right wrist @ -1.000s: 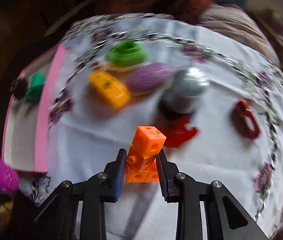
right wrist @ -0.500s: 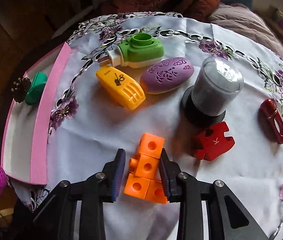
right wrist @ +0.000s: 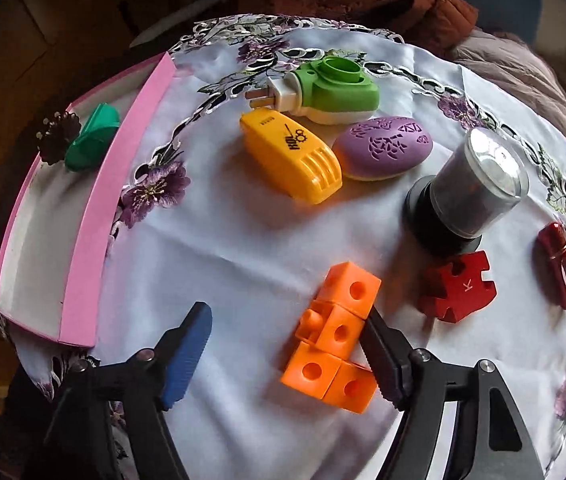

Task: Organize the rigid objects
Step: 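Carry the magenta cup into the tray and open the left gripper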

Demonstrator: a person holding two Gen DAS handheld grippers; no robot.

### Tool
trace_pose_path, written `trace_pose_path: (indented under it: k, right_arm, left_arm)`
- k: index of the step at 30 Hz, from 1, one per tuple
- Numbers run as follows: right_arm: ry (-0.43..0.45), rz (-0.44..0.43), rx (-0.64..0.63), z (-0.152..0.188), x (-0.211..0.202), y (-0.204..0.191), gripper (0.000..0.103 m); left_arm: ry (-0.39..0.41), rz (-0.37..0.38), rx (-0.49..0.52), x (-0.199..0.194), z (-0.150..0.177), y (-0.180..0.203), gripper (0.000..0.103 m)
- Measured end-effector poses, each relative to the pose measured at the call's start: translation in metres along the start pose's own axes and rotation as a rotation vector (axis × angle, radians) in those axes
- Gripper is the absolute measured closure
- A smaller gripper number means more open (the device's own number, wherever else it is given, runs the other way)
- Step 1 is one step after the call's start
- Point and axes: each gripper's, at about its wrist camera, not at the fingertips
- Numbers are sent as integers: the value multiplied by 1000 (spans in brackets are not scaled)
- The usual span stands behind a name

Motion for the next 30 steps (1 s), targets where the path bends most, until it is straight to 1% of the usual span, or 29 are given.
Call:
trace_pose_path:
  k: [2,8,10,12,13,15,16,17,18,19,23,27,30]
  right_arm:
    - [1,2,0,0,0,1,28]
    - [7,17,-8,1,0,-2,30]
    - [11,28,-5,0,-1,-2,35]
    - [17,36,14,0,-3,3,44]
    - [18,33,25,1,-4,5,47]
    - [21,38,48,1,-6,11,57]
    - [22,43,54,1,-6,13,60]
    - [23,48,60,0,-6,14,65]
    - [24,52,62,0,-6,15,74]
    - [24,65,61,0,-6,16,76]
    - [21,88,39,-1,-5,13,76]
    - [14,51,77,-1,-4,20,75]
    - [12,63,57,0,-3,18,75]
  left_arm:
    - [9,-23,0,-1,0,-3,89]
    - [25,-58,-6,-4,0,-9,89]
    - [34,-76,0,-6,0,-10,89]
    - [45,-97,3,-7,-1,-11,89]
    - [49,-108,6,-7,-2,-12,89]
    - [54,-125,9,-8,-2,-14,89]
    - [55,-127,6,-8,-3,-15,89]
    - [55,-131,3,-8,-3,-17,89]
    - [54,-138,1,-8,-4,-19,89]
    - [52,-145,-3,-7,-4,-20,89]
    - [50,-167,-8,-6,-4,-24,89]
    - [48,-185,-6,-4,-6,-25,89]
    - [42,-198,-2,-2,-7,-26,89]
Point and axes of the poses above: each gripper's, at about its wrist camera, not at the fingertips, and x roughly the way its jaws point, y to its right, z to its underside, and after that the axes turned 10 degrees about -x, right-handed
